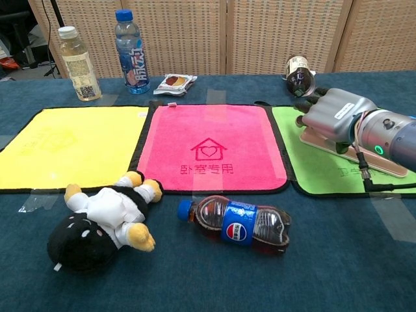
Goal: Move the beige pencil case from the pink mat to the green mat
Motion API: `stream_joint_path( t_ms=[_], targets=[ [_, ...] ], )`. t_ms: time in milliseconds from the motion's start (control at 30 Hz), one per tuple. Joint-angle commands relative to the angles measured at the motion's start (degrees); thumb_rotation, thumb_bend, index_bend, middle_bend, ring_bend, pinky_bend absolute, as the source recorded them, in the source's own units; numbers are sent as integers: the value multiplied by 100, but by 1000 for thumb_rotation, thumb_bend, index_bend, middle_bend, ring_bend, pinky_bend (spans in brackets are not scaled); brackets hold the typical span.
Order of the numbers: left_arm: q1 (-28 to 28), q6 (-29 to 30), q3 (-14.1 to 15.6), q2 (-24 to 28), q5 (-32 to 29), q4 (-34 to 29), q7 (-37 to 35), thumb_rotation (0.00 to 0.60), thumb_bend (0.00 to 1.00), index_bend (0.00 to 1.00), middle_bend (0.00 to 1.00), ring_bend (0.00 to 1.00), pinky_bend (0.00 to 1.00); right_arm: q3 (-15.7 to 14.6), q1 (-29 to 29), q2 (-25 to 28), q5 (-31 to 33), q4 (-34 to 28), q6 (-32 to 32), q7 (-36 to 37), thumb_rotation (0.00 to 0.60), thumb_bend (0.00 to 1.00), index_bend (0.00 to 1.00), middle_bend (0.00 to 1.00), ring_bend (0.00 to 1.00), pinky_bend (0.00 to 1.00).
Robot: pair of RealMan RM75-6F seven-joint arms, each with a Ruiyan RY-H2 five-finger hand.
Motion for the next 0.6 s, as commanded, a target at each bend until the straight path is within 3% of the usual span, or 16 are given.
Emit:
stream_joint_path(
  t_ms=[33, 300, 433, 600],
  targets=[
    [8, 28, -3, -2, 16, 5, -4, 600, 163, 0, 0, 0, 0, 66, 80, 22, -157, -56, 79, -23, 600, 543, 164, 0, 0, 2],
    [35, 118, -32, 2, 22, 24, -41, 600, 163, 0, 0, 0, 0, 456, 269, 216, -455, -565, 482, -32, 600, 527, 164, 0, 0, 1],
    [45, 134, -54, -16, -12, 55, -54, 600, 164, 0, 0, 0, 0, 573, 120, 417, -767, -990, 773, 454, 600, 517, 164, 0, 0, 2],
    [55, 166, -79, -74, -27, 99, -42, 600, 164, 0, 0, 0, 0, 468, -296, 708, -1365, -1408, 1226, 1335, 600, 517, 164, 0, 0, 2]
  ],
)
